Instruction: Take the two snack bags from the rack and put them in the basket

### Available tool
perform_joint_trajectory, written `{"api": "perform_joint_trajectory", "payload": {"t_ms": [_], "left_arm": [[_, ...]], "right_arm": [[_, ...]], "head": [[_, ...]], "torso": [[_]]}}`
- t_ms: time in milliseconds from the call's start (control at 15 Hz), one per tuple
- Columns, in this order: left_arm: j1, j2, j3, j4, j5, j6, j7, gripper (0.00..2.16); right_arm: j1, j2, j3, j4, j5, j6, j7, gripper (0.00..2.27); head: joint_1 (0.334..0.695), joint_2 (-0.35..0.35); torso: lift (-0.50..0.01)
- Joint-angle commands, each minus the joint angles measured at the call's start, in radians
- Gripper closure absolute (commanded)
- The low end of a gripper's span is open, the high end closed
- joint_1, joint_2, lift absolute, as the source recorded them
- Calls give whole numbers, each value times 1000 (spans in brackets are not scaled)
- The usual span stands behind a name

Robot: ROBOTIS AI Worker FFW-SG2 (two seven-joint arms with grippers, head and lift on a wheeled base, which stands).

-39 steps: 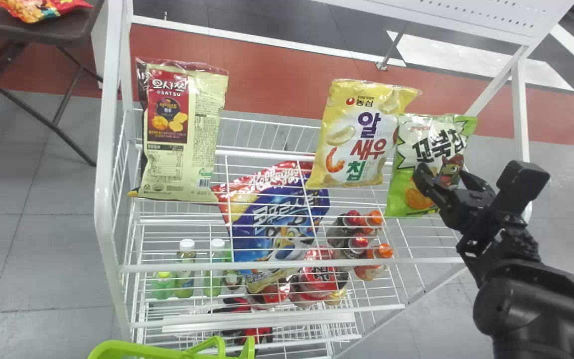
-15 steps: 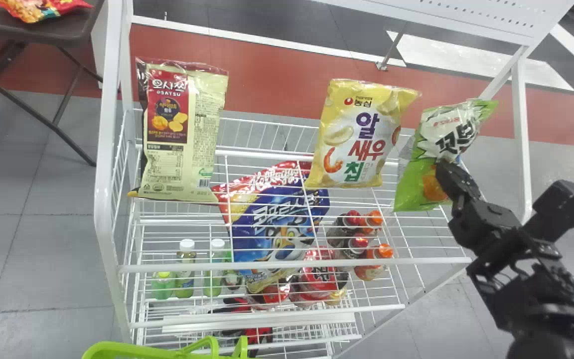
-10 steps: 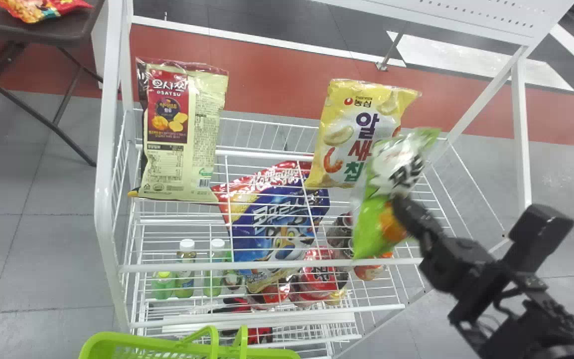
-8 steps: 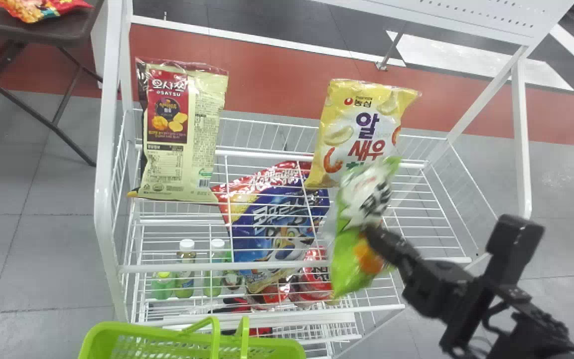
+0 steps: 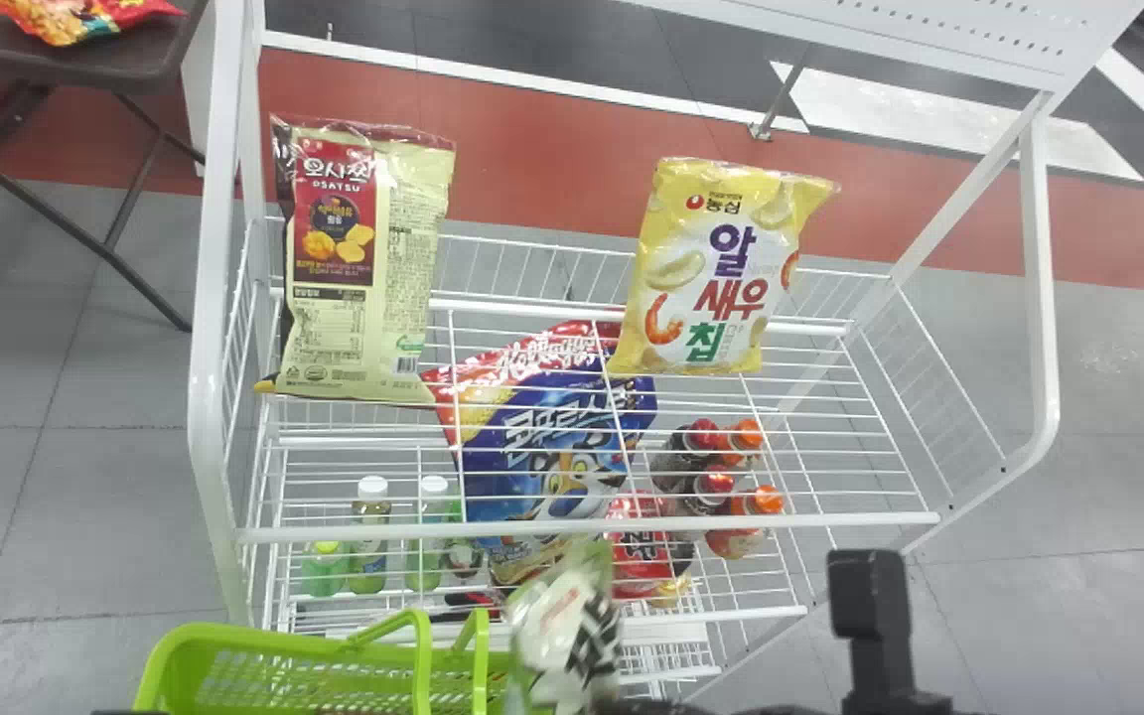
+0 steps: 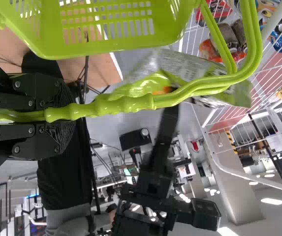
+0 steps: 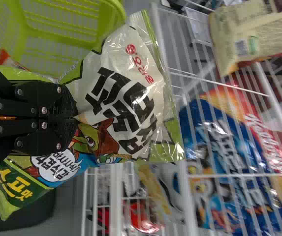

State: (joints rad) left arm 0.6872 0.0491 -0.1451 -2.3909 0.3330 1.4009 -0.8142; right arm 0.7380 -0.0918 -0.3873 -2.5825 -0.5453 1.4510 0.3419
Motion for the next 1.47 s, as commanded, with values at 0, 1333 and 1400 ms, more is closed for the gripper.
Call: {"api": "perform_joint_trajectory", "payload": {"t_ms": [0,1333,1400], "left_arm": [[0,0,1,-4,6,0,3,1636],[3,2,-10,-5,6,13,-3,1636],[5,2,-10,-5,6,16,-3,1636]], "right_arm": [[0,-9,68,-1,-1,88,-12,2253],[-66,-39,94,55,90,-139,9,53],[-60,-20,85,56,90,-267,39,53]], "head": [[695,-350],[695,-350],[695,-350]], "torso": [[-10],[-10],[-10]]}}
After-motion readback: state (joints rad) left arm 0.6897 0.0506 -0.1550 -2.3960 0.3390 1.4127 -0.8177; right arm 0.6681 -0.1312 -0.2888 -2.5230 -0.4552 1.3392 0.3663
